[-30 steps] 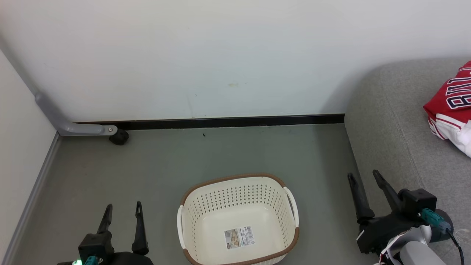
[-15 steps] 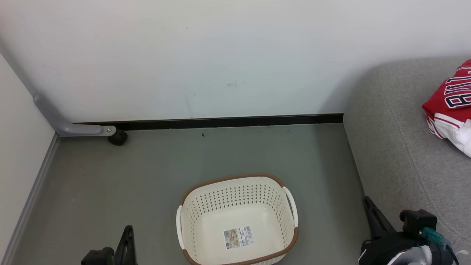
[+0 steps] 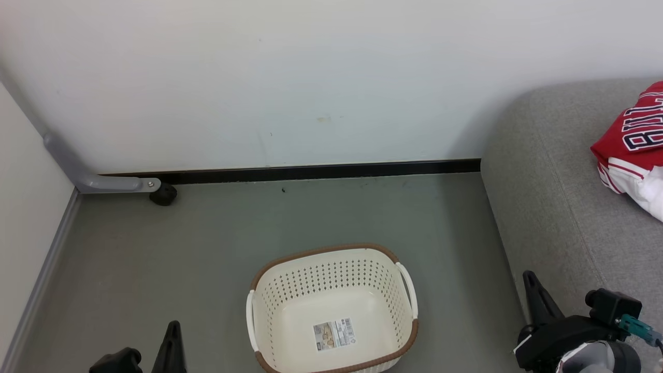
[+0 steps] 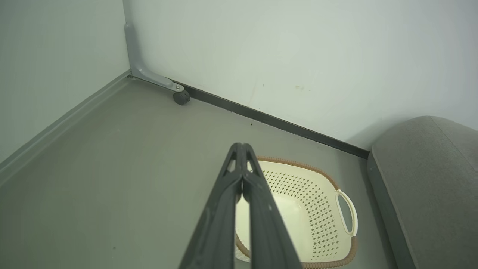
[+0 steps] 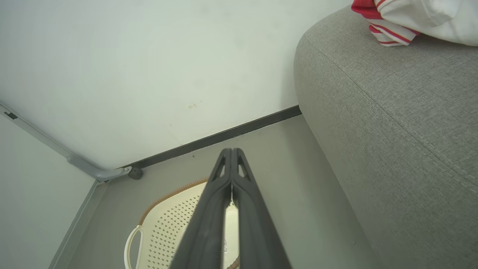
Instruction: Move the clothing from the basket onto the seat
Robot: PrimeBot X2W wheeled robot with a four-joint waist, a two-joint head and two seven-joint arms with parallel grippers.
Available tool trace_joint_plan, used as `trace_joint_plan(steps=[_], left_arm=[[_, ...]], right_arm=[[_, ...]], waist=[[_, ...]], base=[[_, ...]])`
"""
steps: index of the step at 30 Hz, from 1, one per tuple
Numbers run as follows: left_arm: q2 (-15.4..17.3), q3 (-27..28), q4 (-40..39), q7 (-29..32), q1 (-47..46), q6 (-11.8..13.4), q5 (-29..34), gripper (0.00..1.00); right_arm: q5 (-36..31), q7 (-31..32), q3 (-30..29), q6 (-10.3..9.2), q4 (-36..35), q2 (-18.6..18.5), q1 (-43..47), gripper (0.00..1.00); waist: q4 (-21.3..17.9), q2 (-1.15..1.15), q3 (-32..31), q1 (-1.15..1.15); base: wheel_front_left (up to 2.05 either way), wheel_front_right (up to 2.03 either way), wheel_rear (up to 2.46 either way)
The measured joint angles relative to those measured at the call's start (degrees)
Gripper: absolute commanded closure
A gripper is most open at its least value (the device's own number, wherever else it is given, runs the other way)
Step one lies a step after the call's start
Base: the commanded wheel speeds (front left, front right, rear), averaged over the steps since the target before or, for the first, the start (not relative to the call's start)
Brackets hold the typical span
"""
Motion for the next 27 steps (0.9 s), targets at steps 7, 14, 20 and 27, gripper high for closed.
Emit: trace_joint_plan(steps=[7, 14, 20, 27], left_arm=[[-0.15, 0.89, -0.4, 1.27, -0.04, -0.74, -4.64, 1.0], [-0.42, 1.67, -1.08, 2.71, -0.28, -1.53, -9.61, 1.0], [-0.55, 2.53, -1.58, 3.99, -0.71, -2.31, -14.12, 1.0], [-0.97, 3.31, -2.33, 5.33, -0.9, -3.02, -19.54, 1.0]], right_arm=[[4.2, 1.29, -1.48, 0.42, -0.87, 0.33, 0.03, 1.0], [9.36, 2.54, -3.19, 0.83, -1.92, 0.81, 0.08, 1.0], [13.62, 3.92, -4.64, 0.94, -2.86, 1.04, 0.25, 1.0], [18.41, 5.32, -6.34, 1.13, -3.82, 1.53, 0.83, 1.0]], waist=[[-0.16, 0.0, 0.04, 0.0], [-0.34, 0.0, 0.1, 0.0], [-0.5, 0.0, 0.15, 0.0], [-0.68, 0.0, 0.21, 0.0]], base=[[0.0, 0.0, 0.0], [0.0, 0.0, 0.0], [0.0, 0.0, 0.0], [0.0, 0.0, 0.0]])
